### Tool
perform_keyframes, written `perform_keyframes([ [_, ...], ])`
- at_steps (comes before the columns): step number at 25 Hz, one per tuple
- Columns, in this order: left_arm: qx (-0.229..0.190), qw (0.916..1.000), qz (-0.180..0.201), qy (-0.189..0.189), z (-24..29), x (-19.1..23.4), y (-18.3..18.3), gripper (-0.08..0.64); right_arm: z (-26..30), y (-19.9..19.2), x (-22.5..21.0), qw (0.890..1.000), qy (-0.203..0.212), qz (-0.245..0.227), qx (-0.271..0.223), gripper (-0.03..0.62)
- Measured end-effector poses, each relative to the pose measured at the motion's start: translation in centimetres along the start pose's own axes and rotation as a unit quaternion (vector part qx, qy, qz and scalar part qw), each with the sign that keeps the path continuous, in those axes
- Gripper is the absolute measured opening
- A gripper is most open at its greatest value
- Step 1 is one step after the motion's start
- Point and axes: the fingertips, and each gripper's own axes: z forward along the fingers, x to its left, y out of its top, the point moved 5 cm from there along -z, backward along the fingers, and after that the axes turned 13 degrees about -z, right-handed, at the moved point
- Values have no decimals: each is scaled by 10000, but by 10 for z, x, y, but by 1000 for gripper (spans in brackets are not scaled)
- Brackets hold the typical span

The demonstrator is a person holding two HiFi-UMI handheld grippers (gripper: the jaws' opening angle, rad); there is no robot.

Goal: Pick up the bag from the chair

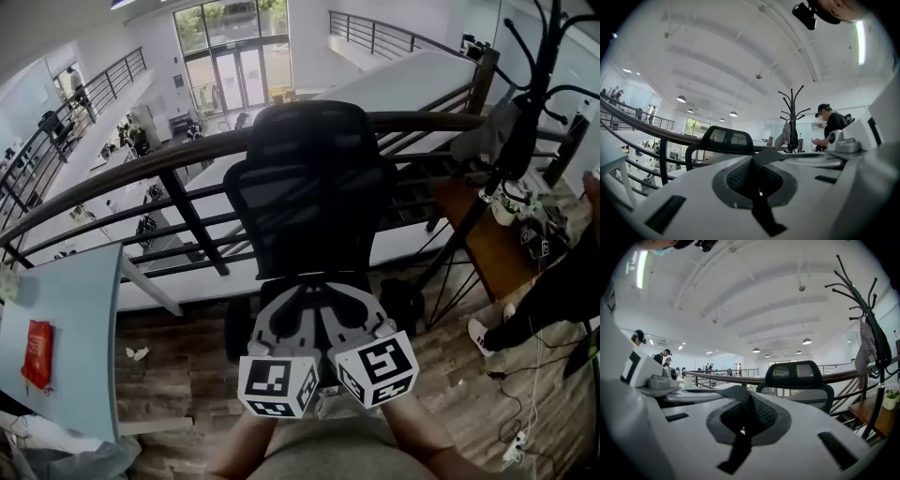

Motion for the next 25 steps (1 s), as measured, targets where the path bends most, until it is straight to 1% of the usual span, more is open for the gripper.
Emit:
perform_keyframes([
  [9, 77, 9999, 8, -95, -47, -21, -6, 2, -42, 4, 32, 10000, -44, 73, 15, 0],
  [25, 129, 9999, -63, 43, -143, -48, -24, 2, -112, 9, 102, 9999, 95, 36, 22, 0],
])
